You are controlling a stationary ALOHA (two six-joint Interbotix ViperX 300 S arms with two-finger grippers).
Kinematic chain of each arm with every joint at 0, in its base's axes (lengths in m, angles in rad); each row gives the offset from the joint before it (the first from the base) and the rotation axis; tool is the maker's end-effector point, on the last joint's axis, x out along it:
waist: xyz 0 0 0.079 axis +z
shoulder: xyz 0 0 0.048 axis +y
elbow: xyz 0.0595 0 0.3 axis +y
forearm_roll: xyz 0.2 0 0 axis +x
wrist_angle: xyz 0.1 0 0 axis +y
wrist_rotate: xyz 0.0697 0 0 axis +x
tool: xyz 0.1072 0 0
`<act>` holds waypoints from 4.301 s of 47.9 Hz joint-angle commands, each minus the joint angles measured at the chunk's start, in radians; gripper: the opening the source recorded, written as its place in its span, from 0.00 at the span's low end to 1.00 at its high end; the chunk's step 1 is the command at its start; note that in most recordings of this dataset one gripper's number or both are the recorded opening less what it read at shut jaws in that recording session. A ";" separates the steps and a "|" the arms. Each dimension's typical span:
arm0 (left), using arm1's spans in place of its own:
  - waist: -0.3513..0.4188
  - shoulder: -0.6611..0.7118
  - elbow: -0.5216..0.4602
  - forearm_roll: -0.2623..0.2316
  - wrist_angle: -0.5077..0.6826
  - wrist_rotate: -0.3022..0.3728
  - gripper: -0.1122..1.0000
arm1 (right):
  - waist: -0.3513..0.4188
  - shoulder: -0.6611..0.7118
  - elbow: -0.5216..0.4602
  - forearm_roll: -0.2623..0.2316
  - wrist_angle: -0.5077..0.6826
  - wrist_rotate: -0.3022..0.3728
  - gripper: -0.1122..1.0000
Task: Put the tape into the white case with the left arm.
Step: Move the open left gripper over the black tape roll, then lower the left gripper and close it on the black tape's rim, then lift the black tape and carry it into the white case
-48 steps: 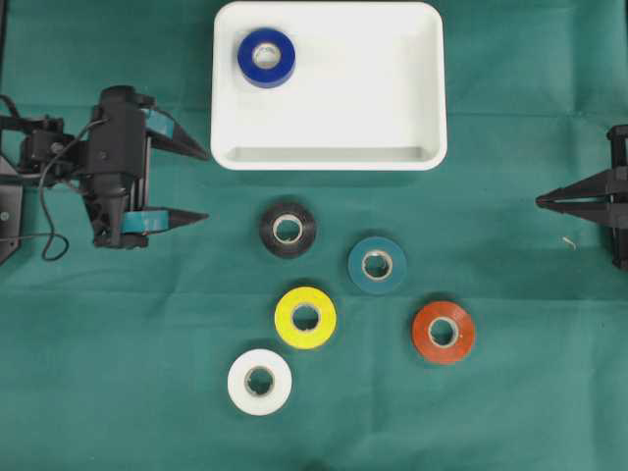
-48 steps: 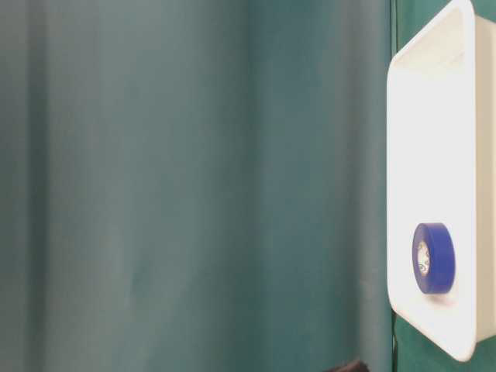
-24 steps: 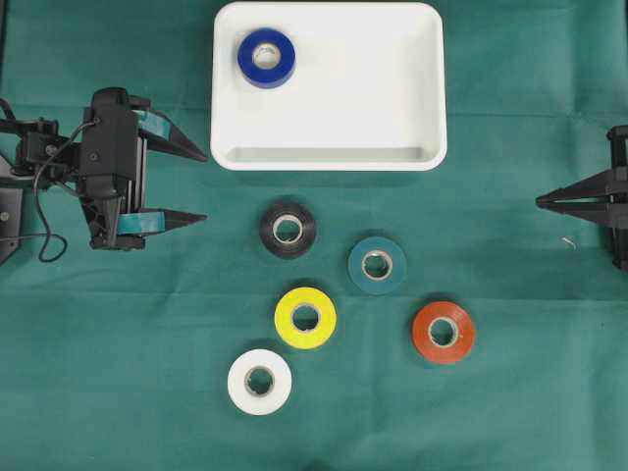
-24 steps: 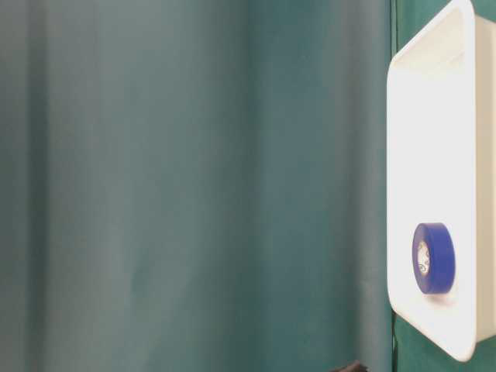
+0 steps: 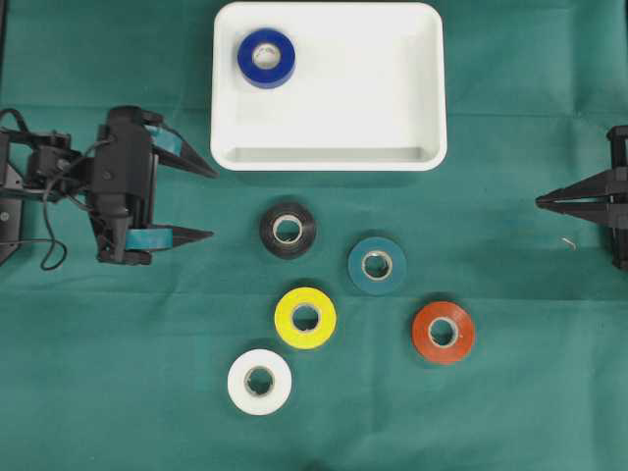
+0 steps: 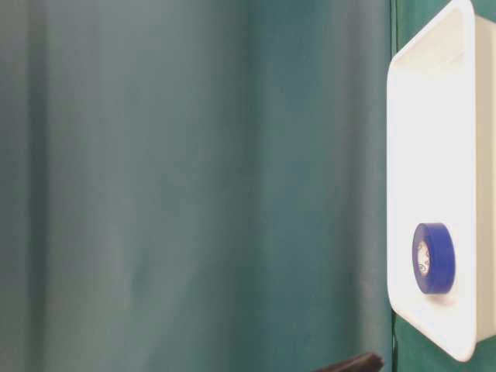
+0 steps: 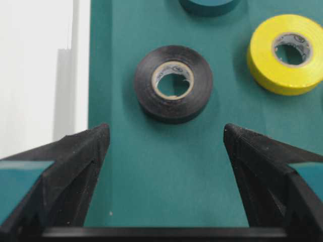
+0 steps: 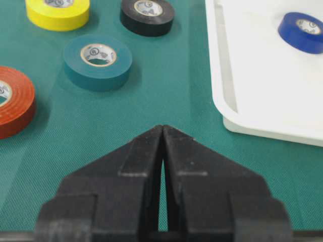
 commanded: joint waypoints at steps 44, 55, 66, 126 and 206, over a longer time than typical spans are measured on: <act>-0.069 0.359 -0.245 -0.002 0.031 0.003 0.92 | -0.002 0.006 -0.011 -0.002 -0.006 -0.002 0.02; -0.069 0.403 -0.264 -0.002 0.031 0.003 0.92 | -0.002 0.006 -0.011 -0.002 -0.008 -0.002 0.02; -0.069 0.436 -0.285 -0.002 0.031 0.003 0.92 | -0.002 0.006 -0.011 -0.002 -0.006 -0.002 0.02; -0.069 0.571 -0.339 0.000 0.018 0.006 0.83 | -0.002 0.006 -0.011 -0.002 -0.006 -0.002 0.02; 0.075 0.408 -0.428 0.003 0.120 0.213 0.33 | -0.002 0.005 -0.009 -0.002 -0.006 -0.002 0.02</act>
